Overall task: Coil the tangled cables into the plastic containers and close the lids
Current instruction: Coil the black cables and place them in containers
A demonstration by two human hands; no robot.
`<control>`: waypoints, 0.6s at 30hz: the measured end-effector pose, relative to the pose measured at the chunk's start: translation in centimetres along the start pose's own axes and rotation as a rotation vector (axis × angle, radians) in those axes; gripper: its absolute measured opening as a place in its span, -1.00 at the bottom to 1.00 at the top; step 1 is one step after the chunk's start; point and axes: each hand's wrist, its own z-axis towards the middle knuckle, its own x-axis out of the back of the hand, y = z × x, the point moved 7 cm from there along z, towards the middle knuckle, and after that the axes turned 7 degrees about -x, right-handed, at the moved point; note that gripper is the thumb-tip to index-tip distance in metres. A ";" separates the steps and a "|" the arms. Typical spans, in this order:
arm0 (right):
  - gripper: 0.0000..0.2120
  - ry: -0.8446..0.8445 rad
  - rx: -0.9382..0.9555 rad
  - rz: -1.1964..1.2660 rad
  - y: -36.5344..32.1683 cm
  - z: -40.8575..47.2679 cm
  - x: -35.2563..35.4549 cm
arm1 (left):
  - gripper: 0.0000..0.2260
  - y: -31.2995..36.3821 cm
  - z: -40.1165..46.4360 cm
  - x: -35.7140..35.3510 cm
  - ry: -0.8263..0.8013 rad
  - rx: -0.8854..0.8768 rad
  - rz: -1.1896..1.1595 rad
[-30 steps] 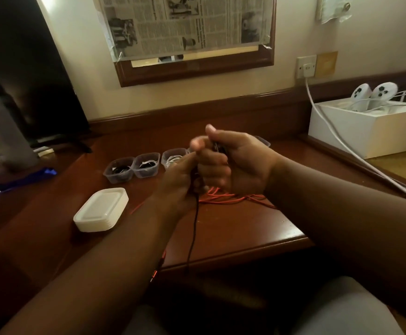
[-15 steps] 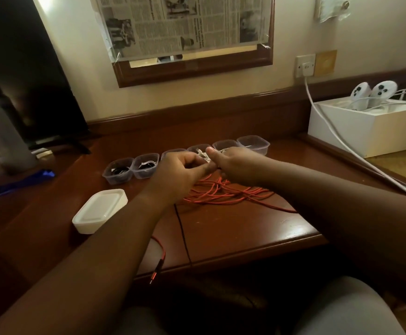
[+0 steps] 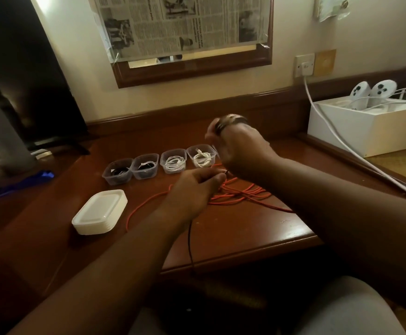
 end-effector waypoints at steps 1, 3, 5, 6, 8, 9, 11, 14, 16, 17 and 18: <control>-0.78 -0.093 0.022 -0.227 0.0 -0.2 -0.8 | -0.86 0.5 0.2 0.6 0.004 -0.057 0.109; -0.66 -0.263 -0.069 -0.313 1.2 -0.7 -2.5 | -0.94 1.5 0.7 2.4 0.060 -0.166 0.208; -0.59 -0.509 -0.294 -0.008 2.5 -1.8 -4.2 | -0.94 1.8 1.1 3.9 0.124 -0.200 0.167; -0.54 -0.630 -0.414 0.282 2.7 -2.5 -5.0 | -0.89 1.6 1.2 4.4 0.138 -0.185 0.085; -0.43 -0.835 -0.501 0.900 1.3 -3.6 -5.6 | -0.84 0.7 1.3 4.4 0.143 -0.109 -0.175; -0.45 -0.888 -0.490 1.161 0.1 -3.7 -5.1 | -0.82 0.2 1.3 3.9 0.141 -0.069 -0.327; -0.54 -0.819 -0.444 1.563 -1.7 -3.1 -3.9 | -0.80 -0.6 0.9 2.7 0.168 0.027 -0.510; -0.59 -0.408 -0.377 1.714 -1.1 -1.3 -2.5 | -0.80 -1.4 -0.1 0.4 0.113 0.138 -0.513; -0.68 -0.039 -0.233 1.279 0.5 -0.6 -0.6 | -0.84 -1.2 -0.8 -0.8 0.035 0.143 -0.422; -0.72 0.122 -0.120 0.913 0.9 -0.6 0.6 | -0.84 -0.9 -1.2 -1.1 0.005 0.126 -0.350; -0.74 0.223 -0.010 0.516 0.7 -0.7 1.3 | -0.84 -0.6 -1.3 -1.0 -0.013 0.093 -0.255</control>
